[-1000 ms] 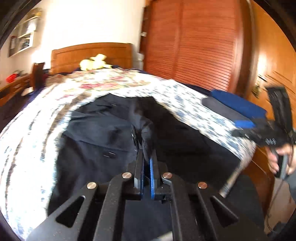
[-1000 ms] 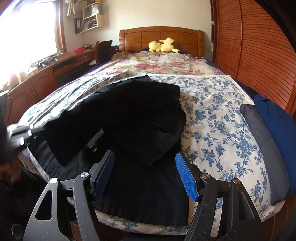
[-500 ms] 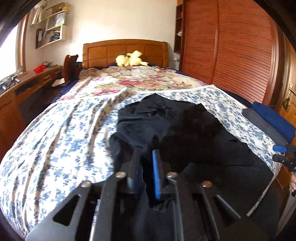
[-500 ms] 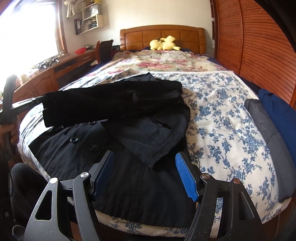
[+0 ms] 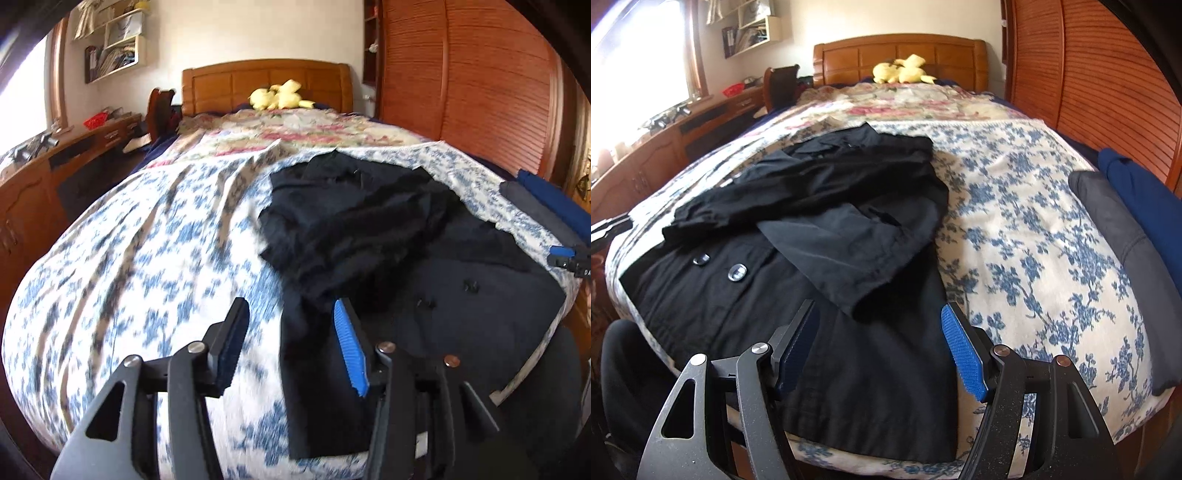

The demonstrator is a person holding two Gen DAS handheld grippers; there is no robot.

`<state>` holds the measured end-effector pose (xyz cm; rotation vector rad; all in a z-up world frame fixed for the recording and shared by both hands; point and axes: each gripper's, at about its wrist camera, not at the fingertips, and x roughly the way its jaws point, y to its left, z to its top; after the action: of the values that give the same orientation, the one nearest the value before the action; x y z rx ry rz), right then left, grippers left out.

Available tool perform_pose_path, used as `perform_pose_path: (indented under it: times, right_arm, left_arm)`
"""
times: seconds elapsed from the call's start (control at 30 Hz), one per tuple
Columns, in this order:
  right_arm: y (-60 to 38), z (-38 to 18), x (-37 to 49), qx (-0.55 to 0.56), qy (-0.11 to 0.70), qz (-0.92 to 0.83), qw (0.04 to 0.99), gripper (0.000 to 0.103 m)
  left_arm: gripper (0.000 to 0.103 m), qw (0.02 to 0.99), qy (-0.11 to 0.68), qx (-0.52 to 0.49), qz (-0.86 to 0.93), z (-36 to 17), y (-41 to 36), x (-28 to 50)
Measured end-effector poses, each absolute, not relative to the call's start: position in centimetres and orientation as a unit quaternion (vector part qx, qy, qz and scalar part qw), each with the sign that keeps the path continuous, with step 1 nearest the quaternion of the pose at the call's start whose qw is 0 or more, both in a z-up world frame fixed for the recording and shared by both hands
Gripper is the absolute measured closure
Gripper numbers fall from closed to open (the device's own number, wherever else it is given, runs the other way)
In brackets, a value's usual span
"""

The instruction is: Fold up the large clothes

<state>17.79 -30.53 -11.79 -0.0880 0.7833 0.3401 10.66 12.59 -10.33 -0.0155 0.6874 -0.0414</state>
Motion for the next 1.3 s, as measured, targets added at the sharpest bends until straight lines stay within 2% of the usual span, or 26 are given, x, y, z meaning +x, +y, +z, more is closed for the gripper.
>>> perform_pose_path:
  times: [0.5, 0.83, 0.97, 1.3]
  right_arm:
    - [-33.5, -15.0, 18.3, -0.043, 0.422, 0.137, 0.895, 0.033]
    - [-32.7, -16.2, 17.6, -0.05, 0.443, 0.176, 0.878, 0.032]
    - [-32.1, -15.4, 17.2, -0.03, 0.442, 0.213, 0.871, 0.037]
    - [-30.8, -15.3, 16.9, -0.05, 0.445, 0.207, 0.87, 0.037]
  left_arm:
    - [0.056, 0.925, 0.378, -0.028, 0.008, -15.0, 14.0, 8.4]
    - [0.056, 0.923, 0.384, -0.033, 0.012, -16.0, 14.0, 8.3]
    - [0.056, 0.922, 0.385, -0.032, 0.012, -16.2, 13.9, 8.4]
    - [0.056, 0.923, 0.382, -0.032, 0.013, -16.4, 13.9, 8.5]
